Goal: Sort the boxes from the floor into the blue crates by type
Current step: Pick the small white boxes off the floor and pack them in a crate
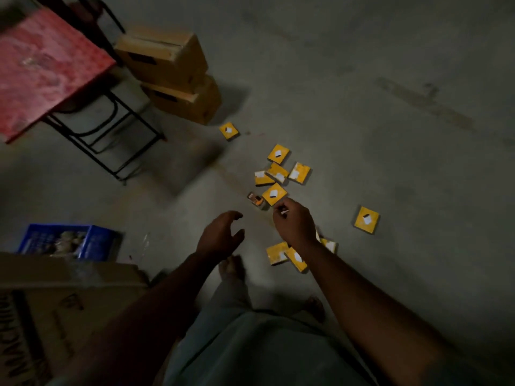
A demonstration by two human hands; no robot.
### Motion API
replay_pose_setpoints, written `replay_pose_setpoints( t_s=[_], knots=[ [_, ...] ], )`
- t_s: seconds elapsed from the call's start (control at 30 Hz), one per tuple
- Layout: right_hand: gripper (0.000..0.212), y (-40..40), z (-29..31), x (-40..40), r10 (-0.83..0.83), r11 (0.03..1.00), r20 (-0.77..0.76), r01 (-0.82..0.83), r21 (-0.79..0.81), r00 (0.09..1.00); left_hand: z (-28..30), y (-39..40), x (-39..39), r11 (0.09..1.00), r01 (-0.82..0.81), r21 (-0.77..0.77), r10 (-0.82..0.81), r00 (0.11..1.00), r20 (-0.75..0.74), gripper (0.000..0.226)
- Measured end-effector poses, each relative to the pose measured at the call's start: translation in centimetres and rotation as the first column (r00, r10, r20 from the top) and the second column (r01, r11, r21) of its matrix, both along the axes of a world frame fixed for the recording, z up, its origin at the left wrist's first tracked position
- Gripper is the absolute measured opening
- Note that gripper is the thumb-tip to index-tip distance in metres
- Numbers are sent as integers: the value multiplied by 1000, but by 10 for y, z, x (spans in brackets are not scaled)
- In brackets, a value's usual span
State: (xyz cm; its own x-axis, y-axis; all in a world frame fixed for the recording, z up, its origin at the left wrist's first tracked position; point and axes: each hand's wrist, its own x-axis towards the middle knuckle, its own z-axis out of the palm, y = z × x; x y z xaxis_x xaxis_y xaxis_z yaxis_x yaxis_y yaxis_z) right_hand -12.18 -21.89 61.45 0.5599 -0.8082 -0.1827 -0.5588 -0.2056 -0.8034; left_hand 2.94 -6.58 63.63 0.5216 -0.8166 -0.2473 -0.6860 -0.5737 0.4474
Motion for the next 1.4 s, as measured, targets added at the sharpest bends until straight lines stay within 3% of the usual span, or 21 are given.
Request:
replay_pose_setpoints(
  t_s=[0.23,0.43,0.6,0.7,0.83,0.97,1.07,1.17,1.23,1.27,1.4],
  knots=[
    [10,-21,-53,128,-21,996,-92,28,81,996,-49,-46,131,1000,-4,-10,2,987,-162,41],
    [3,-26,-102,232,-199,959,-150,224,176,969,-112,-75,259,997,68,42,-56,970,-238,41],
    [4,-47,-149,310,-277,920,-212,322,222,937,-172,-108,315,995,66,74,-42,956,-289,43],
    [7,-70,-210,336,-262,928,-256,316,199,930,-231,-125,326,996,-4,90,36,935,-354,47],
    [11,-103,-335,359,-243,944,-319,299,140,916,-344,-145,332,984,-106,143,156,899,-410,45],
    [22,-127,-487,375,-197,951,-374,270,152,906,-483,-179,338,985,-46,168,113,903,-415,49],
    [56,-139,-598,382,-8,981,-455,96,171,890,-573,-202,346,984,-49,169,118,897,-426,52],
    [89,-146,-676,388,201,979,-655,-119,168,729,-631,-205,354,979,-77,189,153,890,-430,56],
    [89,-148,-709,390,196,972,-750,-228,61,632,-651,-200,356,975,-94,201,176,882,-438,62],
    [83,-146,-720,391,181,964,-756,-267,9,629,-657,-196,357,972,-114,204,195,877,-439,65],
    [53,-141,-734,382,87,967,-684,-225,-115,724,-659,-180,365,953,-190,238,280,853,-440,70]
  ],
)
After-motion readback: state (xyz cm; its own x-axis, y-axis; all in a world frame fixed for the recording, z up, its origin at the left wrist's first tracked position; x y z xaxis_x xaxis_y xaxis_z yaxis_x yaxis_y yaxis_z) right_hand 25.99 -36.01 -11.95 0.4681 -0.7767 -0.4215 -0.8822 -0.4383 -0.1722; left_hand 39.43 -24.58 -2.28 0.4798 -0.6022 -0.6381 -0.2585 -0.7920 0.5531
